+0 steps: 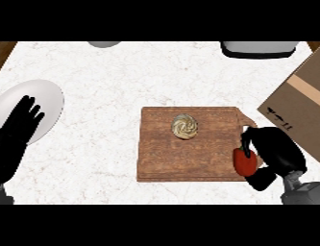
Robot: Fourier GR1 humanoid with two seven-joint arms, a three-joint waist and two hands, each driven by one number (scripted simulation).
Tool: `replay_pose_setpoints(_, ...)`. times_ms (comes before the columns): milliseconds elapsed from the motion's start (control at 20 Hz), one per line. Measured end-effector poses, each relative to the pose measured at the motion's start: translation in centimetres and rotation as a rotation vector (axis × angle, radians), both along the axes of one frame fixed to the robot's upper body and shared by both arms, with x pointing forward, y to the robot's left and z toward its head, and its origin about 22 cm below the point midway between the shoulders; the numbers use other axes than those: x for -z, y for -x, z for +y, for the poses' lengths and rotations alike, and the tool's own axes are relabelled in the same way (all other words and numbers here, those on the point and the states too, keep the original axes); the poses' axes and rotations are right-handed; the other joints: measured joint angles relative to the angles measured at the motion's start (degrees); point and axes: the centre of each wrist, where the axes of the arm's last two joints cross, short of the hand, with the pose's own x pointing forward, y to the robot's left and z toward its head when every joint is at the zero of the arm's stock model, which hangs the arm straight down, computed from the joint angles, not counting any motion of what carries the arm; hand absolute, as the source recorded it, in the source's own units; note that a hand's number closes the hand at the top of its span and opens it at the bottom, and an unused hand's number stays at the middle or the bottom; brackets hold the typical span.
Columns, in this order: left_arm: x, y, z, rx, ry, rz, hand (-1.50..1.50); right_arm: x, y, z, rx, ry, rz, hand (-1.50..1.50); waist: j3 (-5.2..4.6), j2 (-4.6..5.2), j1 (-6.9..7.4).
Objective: Pick the bell pepper from the cutting board and place it in the cardboard box
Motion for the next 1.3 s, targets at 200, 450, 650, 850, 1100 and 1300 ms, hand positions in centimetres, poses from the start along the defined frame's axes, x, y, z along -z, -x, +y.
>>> replay_pose_setpoints(200,0.1,-0.2,-0.1,-0.009,-0.002,-0.001,0.00,-3.0,1.9,0.3,-0.021,-0.034,-0.112,1.50,0.01,-0.02,-0.28)
replay_pose_setpoints(450,-0.2,-0.3,0.2,-0.012,-0.002,0.003,0.00,-9.0,4.2,0.5,-0.029,-0.084,-0.289,1.50,-0.02,-0.15,-0.66)
replay_pose_setpoints(650,-0.7,-0.3,0.2,-0.014,-0.002,0.004,0.00,-13.7,6.0,0.2,0.035,-0.122,-0.428,1.50,-0.03,-0.16,-0.55)
replay_pose_setpoints(850,-1.0,-0.2,0.3,-0.006,-0.001,0.000,0.00,-17.2,6.5,-1.1,0.152,-0.139,-0.525,1.50,-0.03,-0.07,-0.21)
replay_pose_setpoints(1100,-0.5,-0.7,-0.1,0.006,-0.001,-0.003,0.00,-19.9,5.5,-3.3,0.272,-0.130,-0.595,1.50,-0.01,0.08,0.06)
replay_pose_setpoints(1300,-0.5,-1.2,0.0,0.008,0.006,-0.006,0.00,-21.0,4.6,-5.5,0.324,-0.127,-0.608,1.50,0.00,0.12,0.17)
